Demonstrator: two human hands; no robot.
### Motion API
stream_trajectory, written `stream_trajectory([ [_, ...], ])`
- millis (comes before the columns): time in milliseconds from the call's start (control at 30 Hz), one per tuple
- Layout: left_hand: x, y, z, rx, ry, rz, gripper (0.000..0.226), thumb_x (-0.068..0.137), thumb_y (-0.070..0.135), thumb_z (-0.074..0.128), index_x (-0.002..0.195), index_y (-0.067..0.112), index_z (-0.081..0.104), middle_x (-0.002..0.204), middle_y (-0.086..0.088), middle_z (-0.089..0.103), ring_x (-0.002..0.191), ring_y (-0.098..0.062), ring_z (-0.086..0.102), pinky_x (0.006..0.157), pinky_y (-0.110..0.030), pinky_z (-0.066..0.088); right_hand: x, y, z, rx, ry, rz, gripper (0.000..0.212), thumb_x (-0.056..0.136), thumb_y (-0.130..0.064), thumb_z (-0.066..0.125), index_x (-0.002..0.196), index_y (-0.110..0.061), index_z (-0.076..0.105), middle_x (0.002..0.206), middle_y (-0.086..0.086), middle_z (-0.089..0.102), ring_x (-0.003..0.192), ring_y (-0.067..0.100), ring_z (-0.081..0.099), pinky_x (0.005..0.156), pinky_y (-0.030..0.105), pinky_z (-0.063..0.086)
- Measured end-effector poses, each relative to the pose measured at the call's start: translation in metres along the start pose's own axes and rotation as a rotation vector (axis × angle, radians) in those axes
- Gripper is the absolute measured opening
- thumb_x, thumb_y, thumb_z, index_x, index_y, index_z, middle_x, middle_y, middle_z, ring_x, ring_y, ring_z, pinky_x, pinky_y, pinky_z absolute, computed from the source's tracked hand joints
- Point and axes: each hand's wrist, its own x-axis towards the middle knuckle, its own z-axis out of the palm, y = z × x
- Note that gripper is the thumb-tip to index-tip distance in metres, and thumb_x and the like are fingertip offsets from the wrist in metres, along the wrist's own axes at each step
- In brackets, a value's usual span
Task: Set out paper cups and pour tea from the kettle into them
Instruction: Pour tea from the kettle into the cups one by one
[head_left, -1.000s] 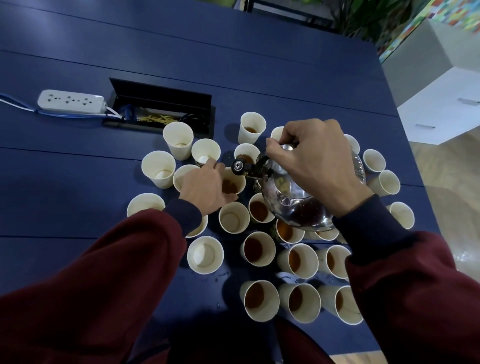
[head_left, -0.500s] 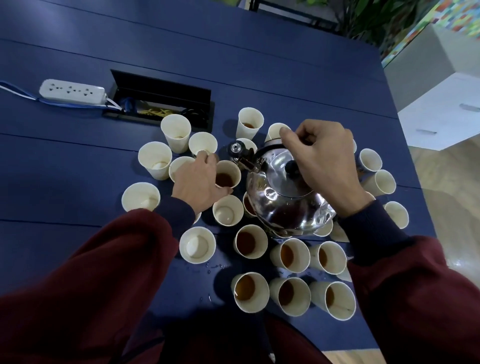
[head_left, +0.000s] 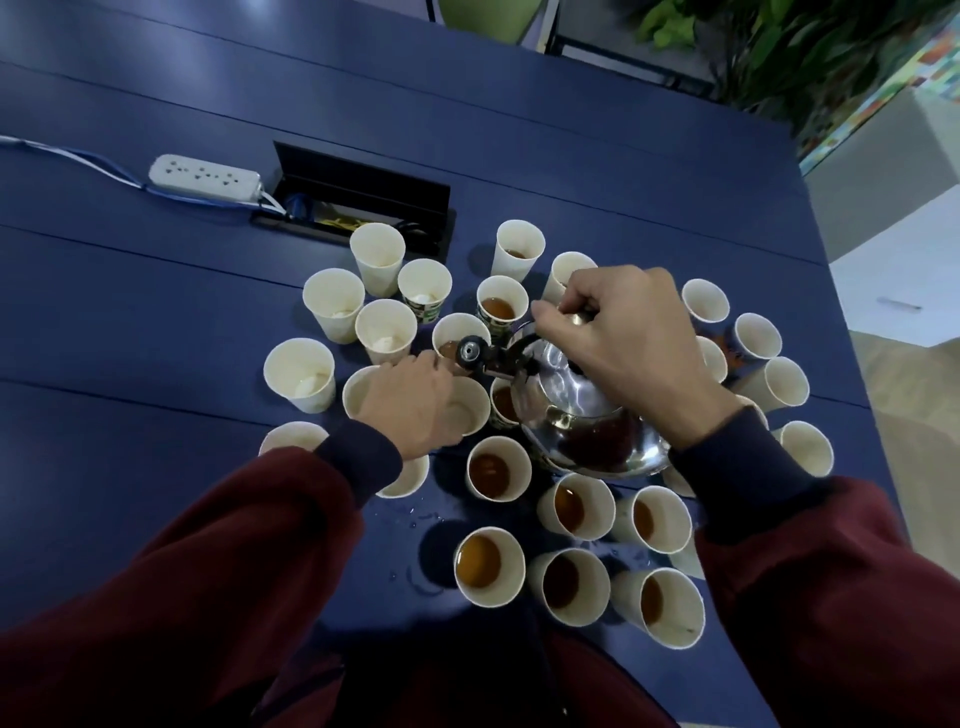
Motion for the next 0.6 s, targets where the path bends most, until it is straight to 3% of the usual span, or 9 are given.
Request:
stream_trajectory([
  [300,-0.004,-0.001,0.008,-0.140,0.044,-0.053,0.062,0.072,0.059,0.073,0.118,0.021,0.056,0.112,-0.001,0.060,0.103,-0.024,0.061,0.082,-0.038,0.043,-0.016,-0.006,-0.002,-0.096,-0.077,-0.024,0.032,0.088,-0.041,0.063,0.069,-0.015,0.065,0.062,0.002,0.061,0.068,0.027,0.053,0.057,0.034,0.041],
  [600,-0.007,-0.004,0.012,-0.191,0.092,-0.051,0.066,0.070,0.062,0.074,0.123,0.026,0.059,0.111,0.003,0.061,0.105,-0.022,0.060,0.083,-0.039,0.040,-0.015,-0.003,-0.005,-0.147,-0.082,-0.042,0.034,0.089,-0.042,0.063,0.068,-0.015,0.063,0.060,0.002,0.059,0.065,0.024,0.050,0.054,0.032,0.032],
])
